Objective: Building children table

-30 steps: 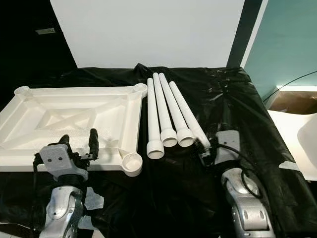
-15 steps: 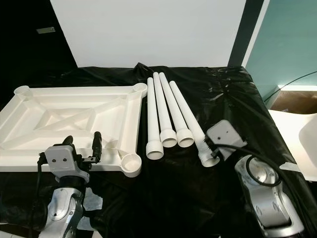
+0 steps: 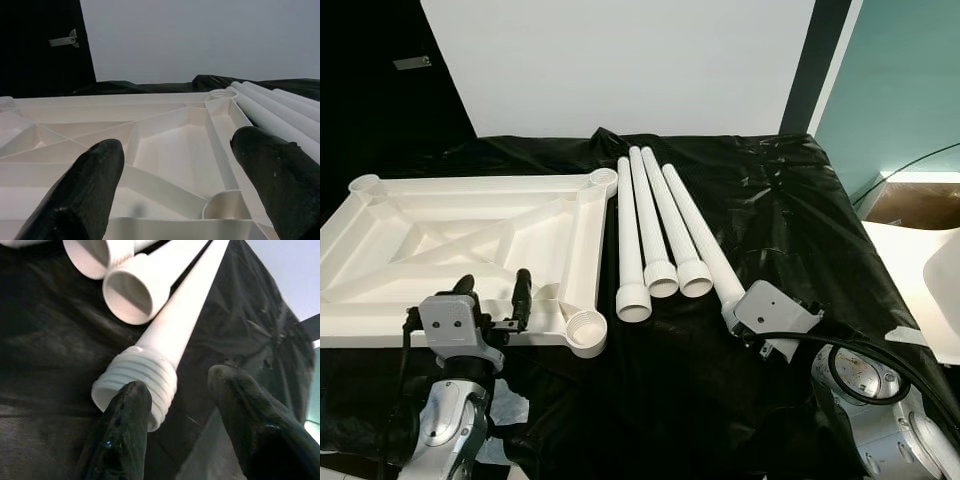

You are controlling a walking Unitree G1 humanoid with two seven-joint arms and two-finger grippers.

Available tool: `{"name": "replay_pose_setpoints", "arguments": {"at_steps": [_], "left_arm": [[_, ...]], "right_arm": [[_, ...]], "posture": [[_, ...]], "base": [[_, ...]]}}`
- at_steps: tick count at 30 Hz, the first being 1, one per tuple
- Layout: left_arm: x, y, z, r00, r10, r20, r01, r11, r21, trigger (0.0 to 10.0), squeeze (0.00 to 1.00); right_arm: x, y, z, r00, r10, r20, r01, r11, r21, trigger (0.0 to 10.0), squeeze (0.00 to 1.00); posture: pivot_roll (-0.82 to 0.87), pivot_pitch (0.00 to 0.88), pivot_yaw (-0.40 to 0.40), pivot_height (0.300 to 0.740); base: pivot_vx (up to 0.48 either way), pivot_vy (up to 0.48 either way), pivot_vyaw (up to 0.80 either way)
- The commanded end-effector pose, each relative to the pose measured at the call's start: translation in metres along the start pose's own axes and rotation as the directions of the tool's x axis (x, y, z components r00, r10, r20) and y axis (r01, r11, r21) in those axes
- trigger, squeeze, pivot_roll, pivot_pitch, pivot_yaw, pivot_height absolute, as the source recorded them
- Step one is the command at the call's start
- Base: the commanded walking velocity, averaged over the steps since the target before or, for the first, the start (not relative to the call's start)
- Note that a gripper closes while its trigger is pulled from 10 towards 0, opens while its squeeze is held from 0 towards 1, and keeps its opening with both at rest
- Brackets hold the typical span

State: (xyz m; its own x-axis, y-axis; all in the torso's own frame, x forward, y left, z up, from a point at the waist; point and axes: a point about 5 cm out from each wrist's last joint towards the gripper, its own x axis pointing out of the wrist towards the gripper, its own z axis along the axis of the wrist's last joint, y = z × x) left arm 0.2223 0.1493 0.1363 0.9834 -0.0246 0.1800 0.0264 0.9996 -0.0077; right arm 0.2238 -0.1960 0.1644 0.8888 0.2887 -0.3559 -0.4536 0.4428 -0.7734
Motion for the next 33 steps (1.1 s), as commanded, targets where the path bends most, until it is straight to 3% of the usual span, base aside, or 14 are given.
{"name": "replay_pose_setpoints", "arguments": {"at_steps": [1, 7, 12, 17, 28, 33], "left_arm": [[-0.003, -0.004, -0.007, 0.996, -0.077, -0.035, 0.077, 0.997, -0.002, 10.0, 0.00], [-0.001, -0.005, -0.007, 0.997, -0.072, -0.032, 0.072, 0.997, -0.003, 10.0, 0.00], [-0.002, -0.002, -0.006, 0.998, -0.053, -0.026, 0.053, 0.999, 0.003, 10.0, 0.00], [-0.009, 0.001, -0.006, 0.999, -0.024, -0.031, 0.024, 1.000, 0.010, 10.0, 0.00], [-0.012, 0.004, -0.007, 0.999, -0.026, -0.040, 0.027, 0.999, 0.018, 10.0, 0.00], [-0.009, 0.000, -0.009, 0.998, -0.043, -0.046, 0.044, 0.999, 0.012, 10.0, 0.00]], "right_arm": [[0.007, 0.003, -0.002, 1.000, 0.016, -0.010, -0.017, 1.000, -0.021, 10.0, 0.00], [0.026, 0.012, 0.002, 0.999, 0.032, 0.025, -0.030, 0.997, -0.066, 10.0, 0.00], [0.029, 0.013, 0.008, 0.997, 0.064, 0.036, -0.062, 0.996, -0.064, 10.0, 0.00], [0.018, -0.003, 0.007, 0.998, 0.056, -0.002, -0.056, 0.994, -0.093, 10.0, 0.00], [0.002, -0.017, 0.009, 0.994, 0.092, -0.052, -0.100, 0.979, -0.176, 10.0, 0.00], [0.000, -0.005, 0.001, 0.983, 0.156, -0.101, -0.172, 0.970, -0.171, 10.0, 0.00]], "posture": [[0.01, 0.000, 0.029, 0.740], [0.02, 0.000, 0.020, 0.740], [0.05, 0.000, 0.008, 0.740], [0.06, 0.000, 0.005, 0.740], [0.05, 0.000, 0.008, 0.740], [0.03, 0.000, 0.009, 0.740]], "base": [[0.000, 0.000, 0.00], [0.000, 0.000, 0.00], [0.000, 0.000, 0.00], [0.000, 0.000, 0.00], [0.000, 0.000, 0.00], [0.000, 0.000, 0.00]]}}
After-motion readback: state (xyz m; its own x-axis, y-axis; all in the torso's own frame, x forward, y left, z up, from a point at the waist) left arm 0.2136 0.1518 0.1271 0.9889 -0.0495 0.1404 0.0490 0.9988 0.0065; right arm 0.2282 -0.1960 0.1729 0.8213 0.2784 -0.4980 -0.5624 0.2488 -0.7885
